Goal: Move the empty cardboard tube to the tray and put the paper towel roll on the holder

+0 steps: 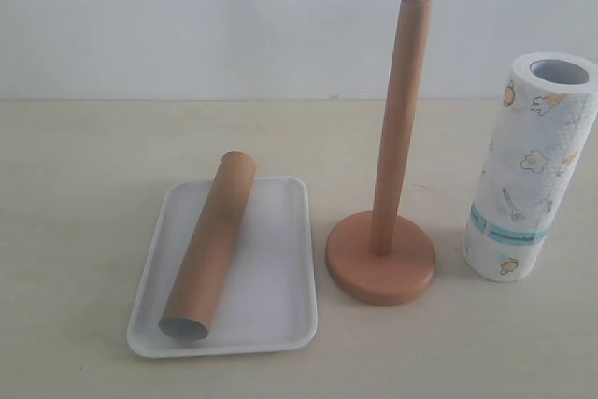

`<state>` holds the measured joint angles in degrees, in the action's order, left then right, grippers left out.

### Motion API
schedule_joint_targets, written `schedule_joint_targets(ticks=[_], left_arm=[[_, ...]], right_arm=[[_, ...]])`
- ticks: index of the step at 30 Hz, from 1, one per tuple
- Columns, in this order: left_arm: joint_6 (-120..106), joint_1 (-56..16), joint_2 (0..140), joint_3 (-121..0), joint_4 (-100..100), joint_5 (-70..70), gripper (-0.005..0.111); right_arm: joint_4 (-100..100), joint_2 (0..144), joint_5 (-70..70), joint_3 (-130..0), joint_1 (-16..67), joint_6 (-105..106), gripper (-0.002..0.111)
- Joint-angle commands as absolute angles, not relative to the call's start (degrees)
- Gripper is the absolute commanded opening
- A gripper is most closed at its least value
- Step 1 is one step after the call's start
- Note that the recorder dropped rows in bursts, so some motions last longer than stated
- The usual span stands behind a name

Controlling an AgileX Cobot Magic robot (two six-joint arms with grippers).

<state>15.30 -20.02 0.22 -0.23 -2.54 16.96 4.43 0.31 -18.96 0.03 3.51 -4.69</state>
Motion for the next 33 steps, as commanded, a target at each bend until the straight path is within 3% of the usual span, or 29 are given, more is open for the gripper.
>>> schedule_joint_targets(ticks=[1, 10, 20, 33], left_arm=[[13.6, -19.9, 0.0, 0.0, -2.8, 17.2, 0.004], [7.2, -17.2, 0.0, 0.0, -2.8, 17.0, 0.004], [7.2, -6.5, 0.0, 0.0, -2.8, 17.6, 0.004], [7.2, -5.9, 0.0, 0.0, -2.7, 19.2, 0.004]], right_arm=[[4.4, 0.0, -18.6, 0.0, 3.4, -4.4, 0.0], [4.4, 0.0, -18.6, 0.0, 3.4, -4.6, 0.0], [4.4, 0.0, -18.6, 0.0, 3.4, -4.6, 0.0], [4.4, 0.0, -18.6, 0.0, 3.4, -4.5, 0.0]])
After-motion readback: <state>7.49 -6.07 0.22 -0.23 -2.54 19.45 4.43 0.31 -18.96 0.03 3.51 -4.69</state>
